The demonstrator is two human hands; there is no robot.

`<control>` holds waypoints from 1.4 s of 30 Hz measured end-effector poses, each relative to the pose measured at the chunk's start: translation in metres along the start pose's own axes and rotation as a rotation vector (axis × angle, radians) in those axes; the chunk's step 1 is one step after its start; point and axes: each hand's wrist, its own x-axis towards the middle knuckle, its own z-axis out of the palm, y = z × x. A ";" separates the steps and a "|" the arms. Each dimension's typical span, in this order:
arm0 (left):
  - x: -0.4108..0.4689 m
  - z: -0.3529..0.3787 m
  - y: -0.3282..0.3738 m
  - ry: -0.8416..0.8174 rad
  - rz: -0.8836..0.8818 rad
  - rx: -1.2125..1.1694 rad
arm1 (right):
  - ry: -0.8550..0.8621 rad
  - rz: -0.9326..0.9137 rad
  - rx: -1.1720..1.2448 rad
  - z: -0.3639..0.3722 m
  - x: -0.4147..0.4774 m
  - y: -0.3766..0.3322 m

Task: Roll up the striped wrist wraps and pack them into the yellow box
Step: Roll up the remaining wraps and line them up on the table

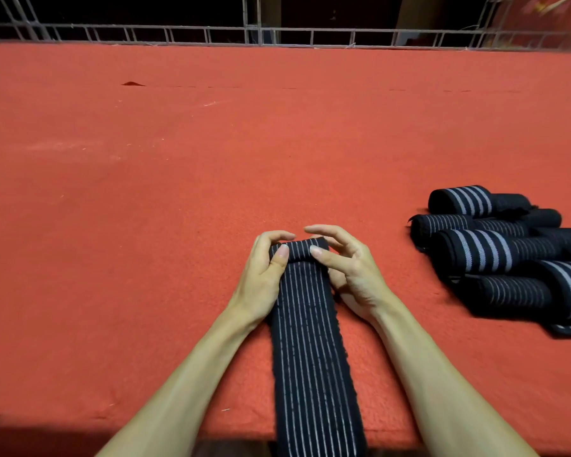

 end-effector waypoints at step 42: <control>-0.004 -0.007 0.009 -0.082 0.038 -0.128 | 0.251 0.038 -0.185 0.010 -0.011 0.005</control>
